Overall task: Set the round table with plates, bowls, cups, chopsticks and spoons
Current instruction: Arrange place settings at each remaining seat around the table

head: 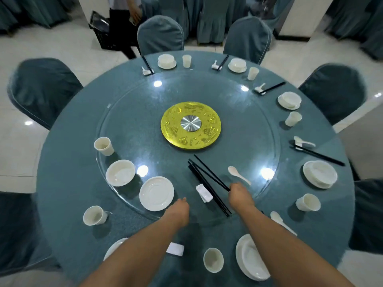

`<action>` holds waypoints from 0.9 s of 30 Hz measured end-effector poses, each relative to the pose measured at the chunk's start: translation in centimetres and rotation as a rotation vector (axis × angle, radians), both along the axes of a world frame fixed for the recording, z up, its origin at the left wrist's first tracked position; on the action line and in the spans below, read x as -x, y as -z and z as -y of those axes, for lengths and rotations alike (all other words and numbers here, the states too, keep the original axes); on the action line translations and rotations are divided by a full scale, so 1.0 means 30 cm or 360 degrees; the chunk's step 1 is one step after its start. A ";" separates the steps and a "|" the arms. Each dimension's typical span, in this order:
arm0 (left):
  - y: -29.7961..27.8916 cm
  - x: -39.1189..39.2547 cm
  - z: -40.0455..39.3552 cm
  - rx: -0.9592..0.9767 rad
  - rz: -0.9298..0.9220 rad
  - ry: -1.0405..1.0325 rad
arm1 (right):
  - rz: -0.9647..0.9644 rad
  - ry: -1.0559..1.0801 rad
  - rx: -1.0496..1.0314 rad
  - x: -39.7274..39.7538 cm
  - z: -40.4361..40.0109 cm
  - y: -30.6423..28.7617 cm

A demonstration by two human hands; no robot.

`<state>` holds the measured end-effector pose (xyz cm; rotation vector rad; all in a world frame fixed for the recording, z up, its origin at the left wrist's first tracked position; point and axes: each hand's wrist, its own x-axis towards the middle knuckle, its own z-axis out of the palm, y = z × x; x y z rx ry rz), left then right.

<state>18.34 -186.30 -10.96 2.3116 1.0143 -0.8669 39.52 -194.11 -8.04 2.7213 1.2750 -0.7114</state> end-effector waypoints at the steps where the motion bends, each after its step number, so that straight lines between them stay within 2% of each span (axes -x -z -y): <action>1: -0.026 -0.009 -0.002 -0.0090 0.0159 -0.0117 | 0.0040 -0.0083 -0.0016 -0.020 -0.004 -0.036; 3: -0.072 -0.027 -0.010 -0.0344 0.0528 -0.0202 | 0.0075 -0.0268 0.0007 -0.046 -0.012 -0.106; 5: -0.116 -0.030 -0.009 -0.0620 0.0802 -0.0051 | 0.0095 -0.0456 0.0081 -0.034 -0.012 -0.162; 8: -0.170 -0.015 0.006 -0.0783 0.0864 0.0076 | 0.0079 -0.0649 0.0044 0.011 -0.005 -0.208; 13: -0.194 0.085 0.028 -0.0521 0.0577 0.0071 | 0.0051 -0.0906 -0.0024 0.123 0.026 -0.219; 18: -0.149 0.230 0.129 0.0019 0.0607 -0.0291 | 0.0197 -0.1020 0.0003 0.247 0.090 -0.170; 22: -0.109 0.344 0.201 0.0095 0.0698 -0.0684 | 0.0197 -0.0995 -0.0212 0.344 0.083 -0.137; 27: -0.027 0.522 0.353 0.0070 0.0632 -0.1061 | 0.0100 -0.0808 -0.0512 0.467 0.111 -0.072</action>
